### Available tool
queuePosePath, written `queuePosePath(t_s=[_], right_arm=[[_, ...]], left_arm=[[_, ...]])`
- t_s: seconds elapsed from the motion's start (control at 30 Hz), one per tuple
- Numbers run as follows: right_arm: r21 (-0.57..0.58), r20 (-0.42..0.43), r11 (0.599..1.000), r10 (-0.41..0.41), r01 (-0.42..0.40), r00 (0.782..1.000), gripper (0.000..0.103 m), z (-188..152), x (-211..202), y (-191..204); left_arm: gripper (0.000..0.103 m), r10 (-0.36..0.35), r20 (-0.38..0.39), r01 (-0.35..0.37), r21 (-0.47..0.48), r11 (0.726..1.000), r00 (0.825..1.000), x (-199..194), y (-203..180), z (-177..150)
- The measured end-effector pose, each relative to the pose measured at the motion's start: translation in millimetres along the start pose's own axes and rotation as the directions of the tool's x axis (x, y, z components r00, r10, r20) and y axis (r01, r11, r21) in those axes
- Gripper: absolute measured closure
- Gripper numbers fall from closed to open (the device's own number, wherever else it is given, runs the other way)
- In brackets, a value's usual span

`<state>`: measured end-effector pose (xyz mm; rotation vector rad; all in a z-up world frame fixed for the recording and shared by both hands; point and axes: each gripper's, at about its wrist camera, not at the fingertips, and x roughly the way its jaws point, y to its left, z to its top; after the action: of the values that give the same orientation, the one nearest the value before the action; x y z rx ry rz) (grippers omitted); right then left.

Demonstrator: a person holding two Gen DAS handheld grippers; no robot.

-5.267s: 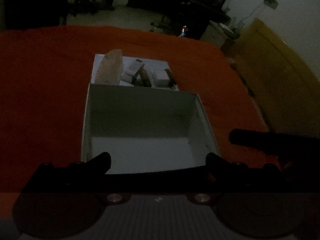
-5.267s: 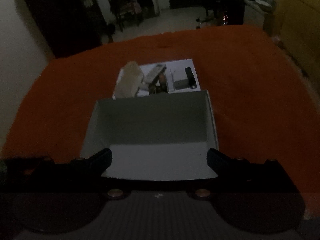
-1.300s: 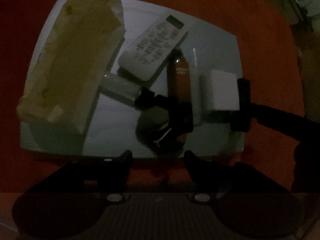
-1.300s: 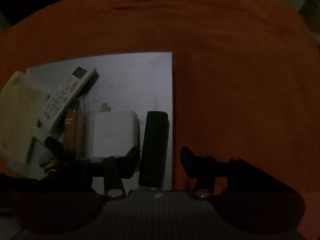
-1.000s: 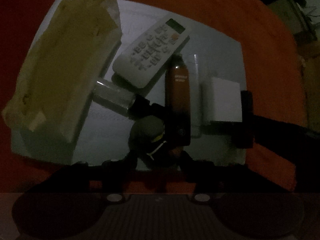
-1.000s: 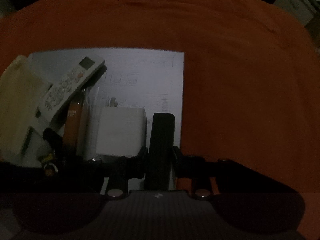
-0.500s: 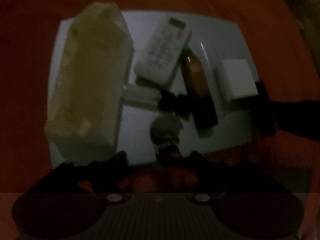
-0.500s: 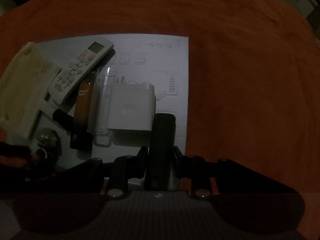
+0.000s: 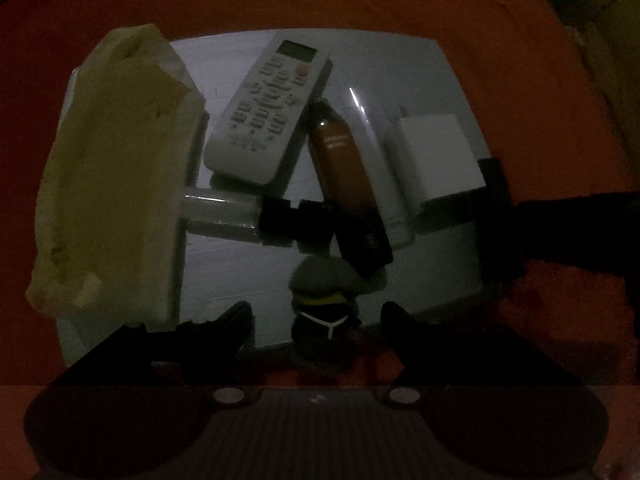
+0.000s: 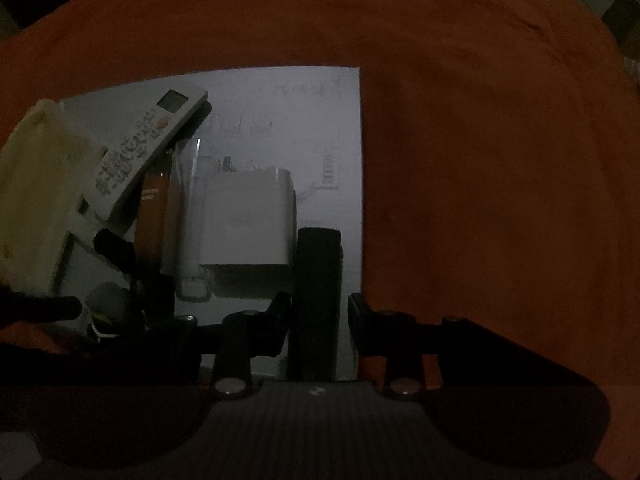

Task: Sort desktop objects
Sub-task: 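Lift the figurine with the left tool while the right tool carries the black cylinder toward the box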

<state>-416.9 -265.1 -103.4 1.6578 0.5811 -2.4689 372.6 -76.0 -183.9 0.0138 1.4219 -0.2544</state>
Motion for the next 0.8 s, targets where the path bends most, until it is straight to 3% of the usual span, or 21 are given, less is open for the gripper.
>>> queuePosePath(t_s=[0.1, 0.2, 0.33, 0.4, 0.57, 0.8], right_arm=[[-0.006, -0.001, 1.000, -0.003, 0.003, 1.000, 0.067, -1, 0, 0], [-0.007, 0.000, 1.000, 0.000, 0.000, 1.000, 0.067, -2, 0, -1], [-0.011, 0.005, 1.000, 0.002, -0.002, 1.000, 0.068, -4, 0, -2], [-0.012, 0.009, 1.000, 0.004, -0.004, 1.000, 0.075, -5, -1, -3], [0.002, 0.023, 1.000, -0.003, 0.003, 1.000, 0.075, -7, -5, -7], [0.031, 0.076, 0.999, 0.026, -0.028, 0.997, 0.075, -5, -43, -14]], left_arm=[[0.052, 0.013, 0.019, -0.014, 0.019, 1.000, 1.000, 3, -1, 0], [0.074, -0.018, 0.037, 0.017, 0.039, 0.999, 0.999, 0, 0, -2], [0.074, -0.004, 0.048, 0.001, 0.064, 0.998, 0.999, -1, 1, -7], [0.075, 0.004, 0.048, -0.008, 0.075, 0.997, 0.999, -2, 2, -8], [0.079, 0.004, 0.056, -0.008, 0.076, 0.997, 0.998, -16, 12, -7], [0.079, -0.054, 0.092, 0.051, 0.038, 0.998, 0.994, -62, 34, -12]])
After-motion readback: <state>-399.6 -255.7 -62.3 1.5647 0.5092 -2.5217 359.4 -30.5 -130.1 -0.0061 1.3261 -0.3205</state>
